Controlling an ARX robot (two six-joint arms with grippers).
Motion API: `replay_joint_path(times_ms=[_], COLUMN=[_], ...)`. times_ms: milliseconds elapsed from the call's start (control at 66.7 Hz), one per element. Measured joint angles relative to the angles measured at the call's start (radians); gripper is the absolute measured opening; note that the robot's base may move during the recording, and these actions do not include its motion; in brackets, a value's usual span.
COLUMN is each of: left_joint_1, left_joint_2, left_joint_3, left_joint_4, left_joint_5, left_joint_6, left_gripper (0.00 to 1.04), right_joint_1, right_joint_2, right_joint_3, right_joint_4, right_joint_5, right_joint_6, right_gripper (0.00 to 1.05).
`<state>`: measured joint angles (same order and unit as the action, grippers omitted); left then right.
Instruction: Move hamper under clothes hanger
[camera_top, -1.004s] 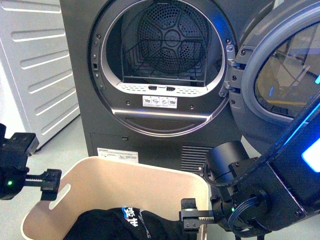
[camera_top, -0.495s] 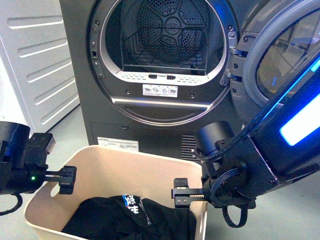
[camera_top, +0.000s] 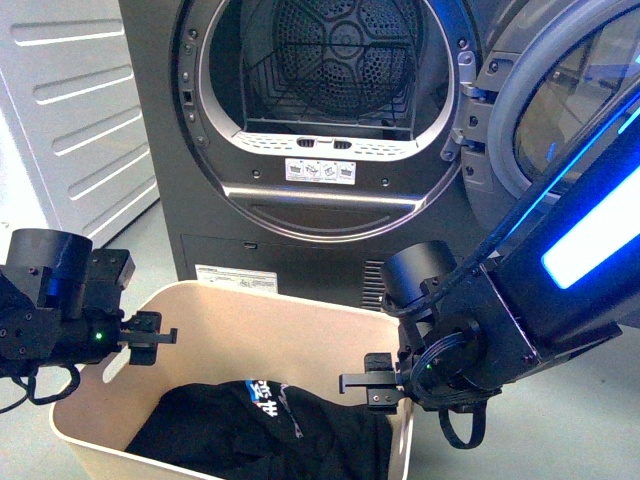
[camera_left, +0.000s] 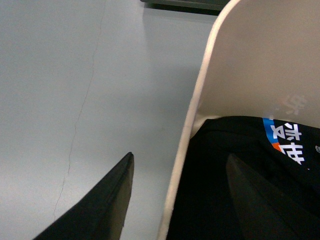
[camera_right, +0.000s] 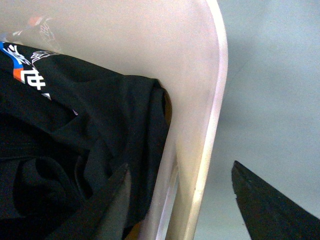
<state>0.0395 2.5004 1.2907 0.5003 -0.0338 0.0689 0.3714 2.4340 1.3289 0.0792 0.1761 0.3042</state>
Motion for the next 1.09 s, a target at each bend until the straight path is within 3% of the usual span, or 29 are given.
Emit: replay_joint_path(times_ms=[150,195,285,825,1094], left_joint_1=[-0.003,-0.003,0.0,-0.027,-0.034], left_joint_2=[0.006,0.006,0.005,-0.286,-0.302], left_joint_3=[0.002,0.002,0.002,-0.113,-0.129], left_joint_4=[0.0,-0.002,-0.003,-0.123,-0.128], left_joint_5=[-0.005,-0.014,0.006,0.013,0.012], left_joint_6=[-0.009,-0.01,-0.008,0.002,0.001], left_gripper=[0.32,0.19,0.04,0.04,0.04], right_joint_1=[0.002,0.002,0.003,-0.014,-0.016], right_joint_2=[0.007,0.008,0.008,-0.156,-0.186], right_joint_3=[0.0,0.001,0.006,-0.067,-0.098], right_joint_4=[-0.001,-0.002,-0.003,0.019,0.036], right_joint_5=[0.007,0.004,0.019,0.021,0.03], right_joint_6=[0.0,0.003,0.025,0.003,-0.013], right_gripper=[0.25,0.13,0.03,0.03,0.03])
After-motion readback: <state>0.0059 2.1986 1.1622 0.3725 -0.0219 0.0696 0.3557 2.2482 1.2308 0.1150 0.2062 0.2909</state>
